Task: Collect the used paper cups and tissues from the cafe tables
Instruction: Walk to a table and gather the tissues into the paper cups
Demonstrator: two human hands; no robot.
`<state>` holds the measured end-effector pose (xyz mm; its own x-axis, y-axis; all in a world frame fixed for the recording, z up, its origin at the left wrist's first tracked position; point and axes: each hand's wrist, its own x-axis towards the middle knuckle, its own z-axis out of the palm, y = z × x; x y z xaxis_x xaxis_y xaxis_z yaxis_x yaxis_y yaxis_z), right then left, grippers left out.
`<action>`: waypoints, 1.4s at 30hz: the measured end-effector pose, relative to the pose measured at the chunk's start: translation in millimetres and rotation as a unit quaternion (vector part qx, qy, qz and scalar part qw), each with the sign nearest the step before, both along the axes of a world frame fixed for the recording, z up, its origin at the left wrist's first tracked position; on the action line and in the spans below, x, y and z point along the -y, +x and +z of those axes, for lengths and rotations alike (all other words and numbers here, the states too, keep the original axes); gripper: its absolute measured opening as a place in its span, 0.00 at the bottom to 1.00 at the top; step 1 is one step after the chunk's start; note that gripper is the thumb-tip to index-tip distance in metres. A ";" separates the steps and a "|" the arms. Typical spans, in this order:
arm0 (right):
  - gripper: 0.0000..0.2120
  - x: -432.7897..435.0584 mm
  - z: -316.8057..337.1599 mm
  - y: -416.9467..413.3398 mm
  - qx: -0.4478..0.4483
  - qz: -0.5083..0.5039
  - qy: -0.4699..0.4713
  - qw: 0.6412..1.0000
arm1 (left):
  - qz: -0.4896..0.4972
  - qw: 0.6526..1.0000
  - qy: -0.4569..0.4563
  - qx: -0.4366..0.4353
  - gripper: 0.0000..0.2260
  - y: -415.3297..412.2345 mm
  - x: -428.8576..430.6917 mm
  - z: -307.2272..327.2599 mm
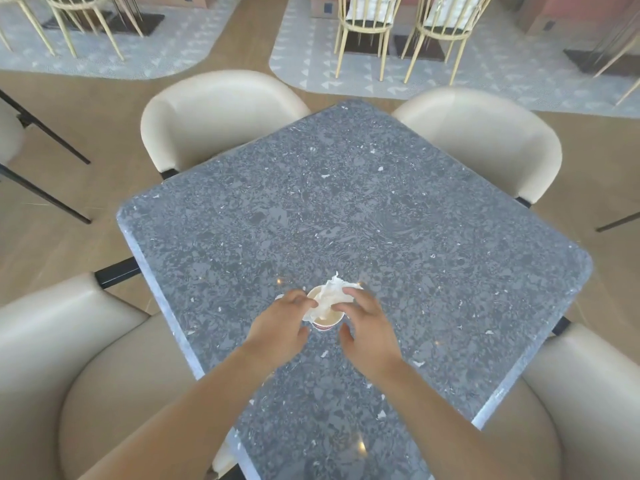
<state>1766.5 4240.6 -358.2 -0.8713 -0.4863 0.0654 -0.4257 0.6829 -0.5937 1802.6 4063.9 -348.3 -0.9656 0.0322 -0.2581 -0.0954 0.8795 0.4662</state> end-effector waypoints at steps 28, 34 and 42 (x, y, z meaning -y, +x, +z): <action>0.13 -4.9 -11.1 -10.1 0.018 0.055 0.013 0.998 | -0.114 0.989 -0.091 0.002 0.24 -7.7 -3.8 -16.4; 0.14 -7.9 -16.8 -10.2 0.048 0.079 0.081 0.992 | -0.149 0.979 -0.140 0.021 0.22 -1.6 -6.2 -18.5; 0.04 5.6 -18.6 -11.6 0.057 0.041 0.086 0.994 | -0.139 0.985 -0.100 -0.001 0.21 8.3 1.5 -12.0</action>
